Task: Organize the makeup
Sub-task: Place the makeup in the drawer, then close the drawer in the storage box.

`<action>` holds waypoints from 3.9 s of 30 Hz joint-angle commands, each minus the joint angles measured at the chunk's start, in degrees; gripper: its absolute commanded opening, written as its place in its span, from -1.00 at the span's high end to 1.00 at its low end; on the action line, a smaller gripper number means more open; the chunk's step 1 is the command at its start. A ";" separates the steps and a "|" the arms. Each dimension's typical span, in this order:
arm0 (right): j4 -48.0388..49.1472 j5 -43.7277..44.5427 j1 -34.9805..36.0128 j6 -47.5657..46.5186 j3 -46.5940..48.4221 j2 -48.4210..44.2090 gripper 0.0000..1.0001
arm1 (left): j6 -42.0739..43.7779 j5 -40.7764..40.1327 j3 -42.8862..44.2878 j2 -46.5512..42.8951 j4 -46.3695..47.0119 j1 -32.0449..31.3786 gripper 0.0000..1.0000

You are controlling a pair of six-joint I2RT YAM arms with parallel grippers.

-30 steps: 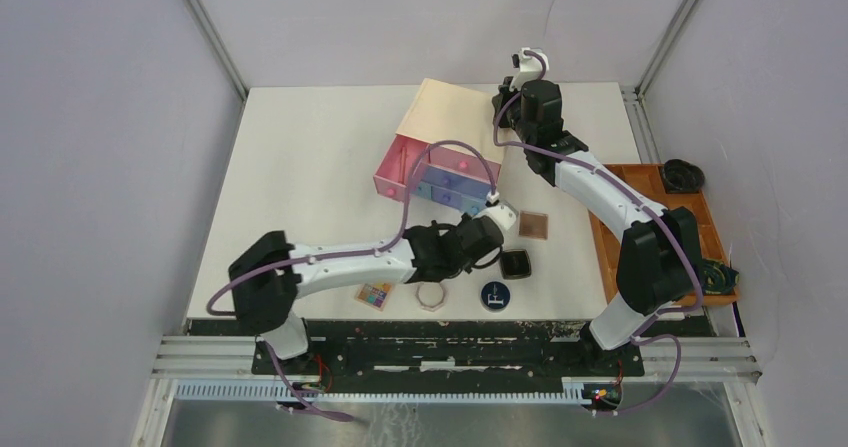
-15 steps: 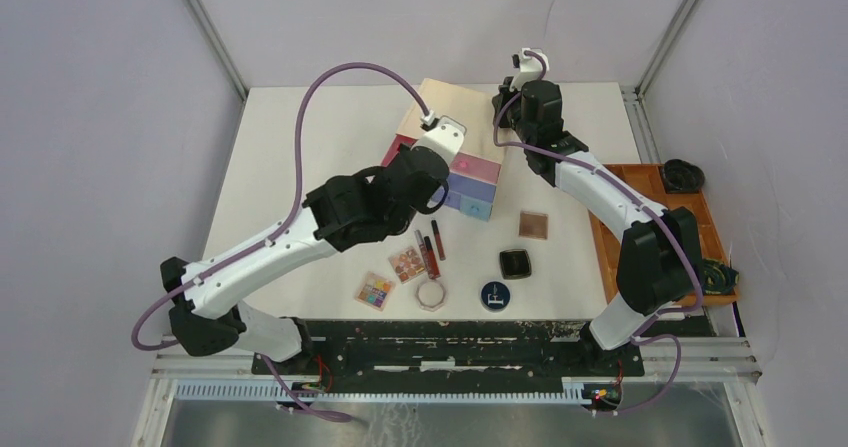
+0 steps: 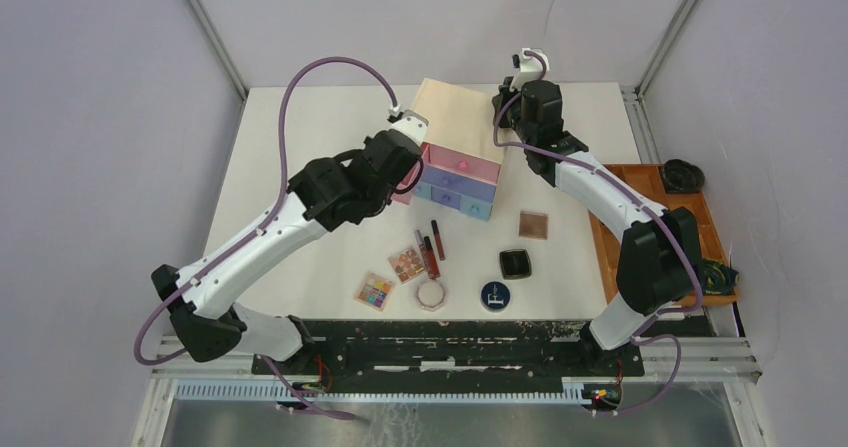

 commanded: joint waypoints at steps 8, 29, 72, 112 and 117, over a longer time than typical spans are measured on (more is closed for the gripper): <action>-19.50 1.39 -0.85 -0.40 -4.68 5.13 0.99 | 7.64 10.17 5.44 4.87 -3.67 5.60 0.94; -19.51 2.75 -0.90 -0.66 -4.91 4.97 0.99 | 12.46 14.47 16.77 13.82 -11.38 7.44 0.94; -19.37 2.22 -1.27 -0.31 -4.73 5.50 0.99 | 2.80 13.23 9.90 4.03 -1.06 8.92 -0.15; -20.52 -4.49 -0.71 -1.53 -2.93 7.41 0.99 | -9.57 18.34 -44.29 -22.02 50.87 8.91 0.94; -20.99 -6.13 0.11 -2.78 -1.94 8.14 0.99 | -8.98 18.28 -44.12 -20.63 53.34 8.92 0.94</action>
